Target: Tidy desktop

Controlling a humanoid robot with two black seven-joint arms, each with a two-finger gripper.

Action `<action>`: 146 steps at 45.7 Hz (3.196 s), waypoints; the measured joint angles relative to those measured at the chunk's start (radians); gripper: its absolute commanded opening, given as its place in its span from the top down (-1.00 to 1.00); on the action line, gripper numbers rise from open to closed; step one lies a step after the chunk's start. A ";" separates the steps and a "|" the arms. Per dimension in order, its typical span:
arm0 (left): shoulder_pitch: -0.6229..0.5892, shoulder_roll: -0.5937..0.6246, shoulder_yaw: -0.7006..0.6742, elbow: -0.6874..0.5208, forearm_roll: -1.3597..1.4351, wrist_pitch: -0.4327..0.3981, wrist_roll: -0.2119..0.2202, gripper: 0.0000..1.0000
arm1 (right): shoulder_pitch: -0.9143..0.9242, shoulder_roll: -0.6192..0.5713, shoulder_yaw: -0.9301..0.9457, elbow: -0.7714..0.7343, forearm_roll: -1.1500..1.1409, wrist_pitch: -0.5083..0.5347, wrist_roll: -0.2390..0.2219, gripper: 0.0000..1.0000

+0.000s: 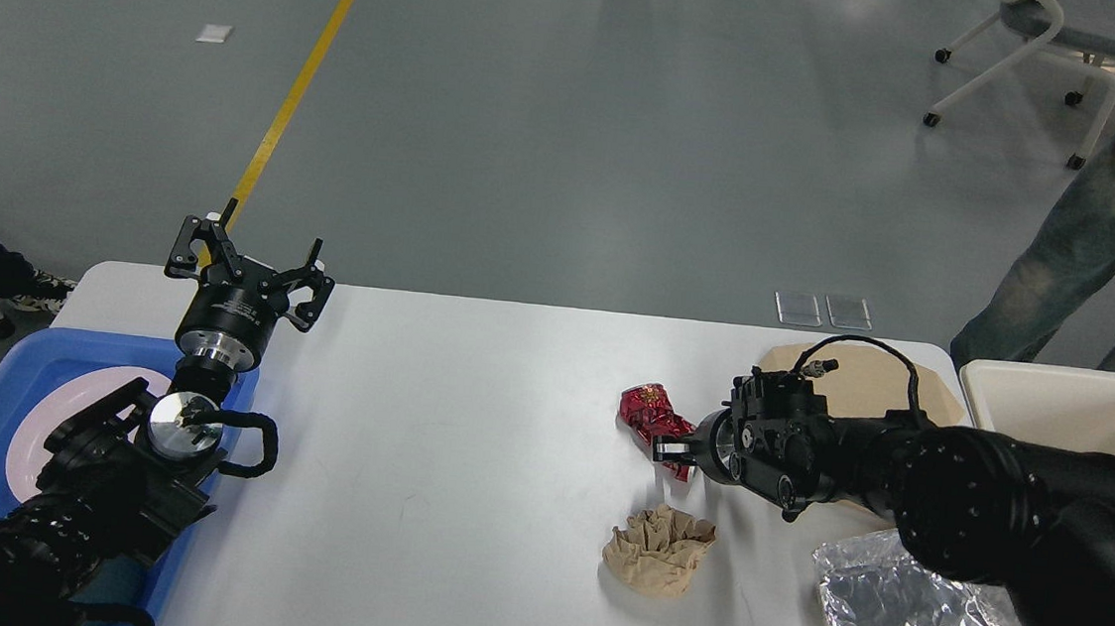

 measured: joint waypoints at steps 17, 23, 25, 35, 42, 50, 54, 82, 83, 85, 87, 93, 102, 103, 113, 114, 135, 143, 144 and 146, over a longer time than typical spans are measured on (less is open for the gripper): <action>0.000 0.000 0.000 -0.001 0.000 0.000 0.000 -0.93 | 0.487 -0.390 0.084 0.468 -0.005 0.075 0.003 0.90; 0.000 0.000 0.000 -0.001 0.000 0.000 0.000 -0.93 | 0.661 -0.527 0.095 0.531 -0.005 0.196 0.004 0.90; 0.000 0.000 0.000 -0.001 0.000 0.000 0.000 -0.93 | 0.719 -0.569 0.097 0.540 -0.004 0.246 0.004 0.90; 0.000 0.000 0.000 0.000 0.000 0.000 0.000 -0.93 | 0.806 -0.663 0.095 0.548 -0.002 0.333 0.004 1.00; 0.000 0.000 0.000 0.000 0.000 0.000 0.000 -0.93 | 0.730 -0.699 0.094 0.548 -0.005 0.334 0.003 1.00; 0.000 0.000 0.000 0.000 0.000 0.000 0.000 -0.93 | 0.657 -0.732 0.094 0.548 -0.009 0.334 0.003 1.00; 0.000 0.000 0.000 0.000 0.000 0.000 0.000 -0.93 | 0.649 -0.739 0.096 0.548 -0.009 0.334 0.003 1.00; 0.000 0.000 0.001 -0.001 0.000 0.000 0.000 -0.93 | 0.630 -0.730 0.080 0.538 -0.020 0.333 0.003 1.00; 0.000 0.000 0.001 -0.001 0.000 0.000 0.000 -0.93 | 0.620 -0.731 0.075 0.537 -0.024 0.331 0.002 1.00; 0.000 0.000 0.001 -0.001 0.000 0.000 0.000 -0.93 | 0.604 -0.733 0.067 0.534 -0.034 0.328 0.002 1.00; 0.000 0.000 0.001 -0.001 0.000 0.000 0.000 -0.93 | 0.587 -0.735 0.055 0.525 -0.052 0.322 0.002 1.00; 0.000 0.000 0.000 -0.001 0.000 0.000 0.000 -0.93 | 0.515 -0.738 0.001 0.469 -0.108 0.273 0.001 0.13; 0.000 0.000 0.000 -0.001 0.000 0.000 0.000 -0.93 | 0.235 -0.736 -0.026 0.251 -0.117 0.060 0.002 -1.00; 0.000 0.000 0.000 -0.001 0.000 0.000 0.000 -0.93 | 0.193 -0.733 -0.025 0.215 -0.116 0.033 0.002 -1.00; 0.000 0.000 0.001 0.000 0.000 0.000 0.000 -0.93 | -0.087 -0.704 -0.016 -0.015 -0.112 -0.055 0.007 -1.00; 0.000 0.000 0.001 0.000 0.000 0.000 0.000 -0.93 | -0.114 -0.698 -0.015 -0.037 -0.112 -0.057 0.008 -1.00; 0.000 0.000 0.000 0.000 0.000 0.000 0.000 -0.93 | -0.196 -0.649 0.036 -0.037 -0.108 -0.038 0.010 -1.00; 0.000 0.000 0.000 0.000 0.000 0.000 0.000 -0.93 | 0.074 -0.622 -0.119 0.088 -0.115 0.004 0.004 -1.00; 0.000 0.000 0.000 0.000 0.000 0.000 0.000 -0.93 | 0.109 -0.610 -0.139 0.106 -0.115 0.013 0.004 -1.00; 0.000 0.000 0.000 0.000 0.000 0.000 0.000 -0.93 | 0.190 -0.580 -0.179 0.151 -0.115 0.041 0.005 -1.00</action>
